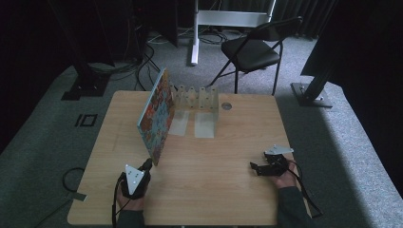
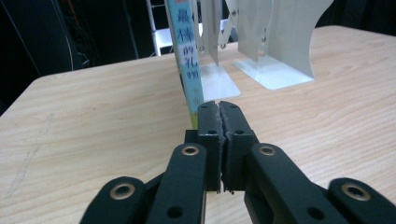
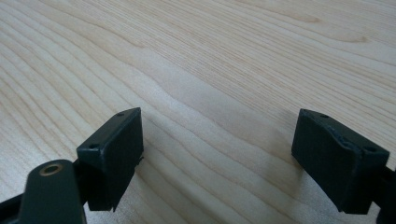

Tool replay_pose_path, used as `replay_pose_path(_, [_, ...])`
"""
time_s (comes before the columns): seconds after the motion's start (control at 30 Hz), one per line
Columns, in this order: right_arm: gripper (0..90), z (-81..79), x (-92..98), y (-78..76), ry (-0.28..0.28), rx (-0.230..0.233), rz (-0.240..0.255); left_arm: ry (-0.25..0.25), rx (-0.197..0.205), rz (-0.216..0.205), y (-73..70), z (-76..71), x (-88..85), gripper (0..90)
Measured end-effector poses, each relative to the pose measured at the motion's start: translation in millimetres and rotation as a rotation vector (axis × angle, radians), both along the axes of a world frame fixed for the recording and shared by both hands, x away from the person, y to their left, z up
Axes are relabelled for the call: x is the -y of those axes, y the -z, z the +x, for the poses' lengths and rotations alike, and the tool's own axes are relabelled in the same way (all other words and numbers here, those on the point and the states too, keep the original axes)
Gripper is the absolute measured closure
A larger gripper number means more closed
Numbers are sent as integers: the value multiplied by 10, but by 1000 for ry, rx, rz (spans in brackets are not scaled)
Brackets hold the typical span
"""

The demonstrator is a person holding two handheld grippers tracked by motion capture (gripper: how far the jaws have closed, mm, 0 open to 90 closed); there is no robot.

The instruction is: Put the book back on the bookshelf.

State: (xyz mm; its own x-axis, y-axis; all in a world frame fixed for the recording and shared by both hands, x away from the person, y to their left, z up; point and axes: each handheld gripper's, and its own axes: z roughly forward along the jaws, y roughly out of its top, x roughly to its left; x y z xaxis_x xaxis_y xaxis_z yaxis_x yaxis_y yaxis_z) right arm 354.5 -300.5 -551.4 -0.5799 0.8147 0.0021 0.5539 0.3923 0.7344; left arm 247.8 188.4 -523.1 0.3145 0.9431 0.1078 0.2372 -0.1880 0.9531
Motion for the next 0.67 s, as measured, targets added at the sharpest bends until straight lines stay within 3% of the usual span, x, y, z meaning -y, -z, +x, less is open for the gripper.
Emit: replay_pose_path(0.67, [164, 0, 0, 0, 0, 0, 0, 10, -47, 5, 100, 4, 7, 899])
